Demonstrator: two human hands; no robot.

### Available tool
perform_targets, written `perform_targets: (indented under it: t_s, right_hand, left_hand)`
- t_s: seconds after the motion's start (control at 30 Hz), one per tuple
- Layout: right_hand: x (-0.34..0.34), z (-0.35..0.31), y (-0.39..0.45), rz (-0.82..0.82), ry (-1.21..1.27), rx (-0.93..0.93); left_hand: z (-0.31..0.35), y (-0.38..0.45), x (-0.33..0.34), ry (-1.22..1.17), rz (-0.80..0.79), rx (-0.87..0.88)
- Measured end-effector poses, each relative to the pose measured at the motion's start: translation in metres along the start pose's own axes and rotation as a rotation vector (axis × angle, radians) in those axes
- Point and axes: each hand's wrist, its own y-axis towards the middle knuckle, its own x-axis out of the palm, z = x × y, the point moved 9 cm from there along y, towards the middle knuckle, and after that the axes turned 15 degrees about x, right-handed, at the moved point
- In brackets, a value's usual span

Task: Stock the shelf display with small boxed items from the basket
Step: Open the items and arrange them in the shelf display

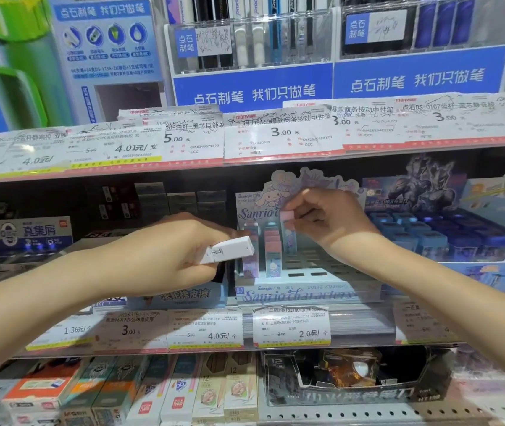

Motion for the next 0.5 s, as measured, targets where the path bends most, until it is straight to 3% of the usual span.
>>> perform_targets:
  t_s: [0.1,0.27,0.5]
  right_hand:
    - [0.0,0.004,-0.004,0.024,-0.111,-0.02]
    - [-0.009,-0.013,-0.022,0.176,-0.336,-0.275]
    - [-0.007,-0.013,-0.018,0.141,-0.409,-0.228]
  left_hand:
    - [0.001,0.001,0.0,0.008,-0.019,-0.017]
    - [-0.013,-0.004,0.007,0.0,-0.051,-0.092]
    - [-0.013,-0.005,0.007,0.02,-0.063,-0.082]
